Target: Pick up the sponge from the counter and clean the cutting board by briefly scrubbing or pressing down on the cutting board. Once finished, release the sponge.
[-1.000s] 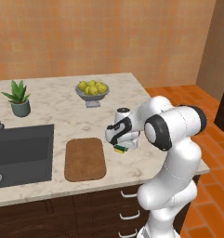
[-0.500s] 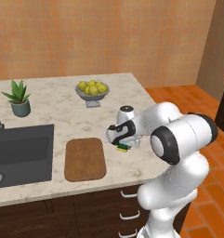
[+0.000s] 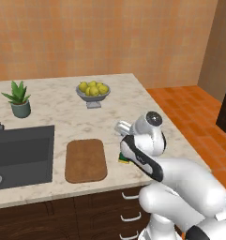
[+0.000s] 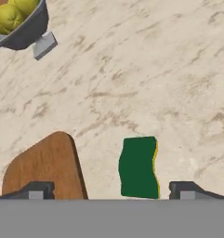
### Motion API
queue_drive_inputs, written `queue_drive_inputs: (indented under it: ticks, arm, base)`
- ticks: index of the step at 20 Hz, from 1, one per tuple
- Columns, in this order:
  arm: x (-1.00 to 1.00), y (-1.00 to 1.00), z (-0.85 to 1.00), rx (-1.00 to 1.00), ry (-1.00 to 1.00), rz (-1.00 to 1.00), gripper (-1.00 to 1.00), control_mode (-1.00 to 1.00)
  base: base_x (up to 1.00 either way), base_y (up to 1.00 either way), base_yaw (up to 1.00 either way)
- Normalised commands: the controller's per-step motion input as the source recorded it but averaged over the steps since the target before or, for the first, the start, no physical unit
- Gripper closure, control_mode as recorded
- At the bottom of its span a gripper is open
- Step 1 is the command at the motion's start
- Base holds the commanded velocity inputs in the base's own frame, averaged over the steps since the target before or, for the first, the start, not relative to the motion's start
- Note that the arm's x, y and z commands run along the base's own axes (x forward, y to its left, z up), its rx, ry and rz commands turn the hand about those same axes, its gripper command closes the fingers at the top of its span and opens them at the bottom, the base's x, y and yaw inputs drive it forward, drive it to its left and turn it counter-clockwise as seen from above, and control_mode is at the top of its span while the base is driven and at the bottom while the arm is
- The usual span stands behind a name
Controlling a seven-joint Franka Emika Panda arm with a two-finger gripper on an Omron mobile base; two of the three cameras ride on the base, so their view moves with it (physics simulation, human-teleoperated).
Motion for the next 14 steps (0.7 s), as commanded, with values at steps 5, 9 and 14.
queue_drive_inputs:
  ticks: [5, 9, 14]
  arm:
    - [-1.0, 0.0, 1.0, 0.13, -0.47, 0.03, -1.0, -1.0]
    - [-0.99, 0.06, 1.0, 0.06, -0.43, 0.03, -1.0, -1.0]
    - [-0.84, 0.1, 1.0, 0.05, -0.34, 0.02, -1.0, -1.0]
  base:
    - [0.0, 0.0, 0.0]
    - [0.0, 0.0, 0.0]
    - [0.0, 0.0, 0.0]
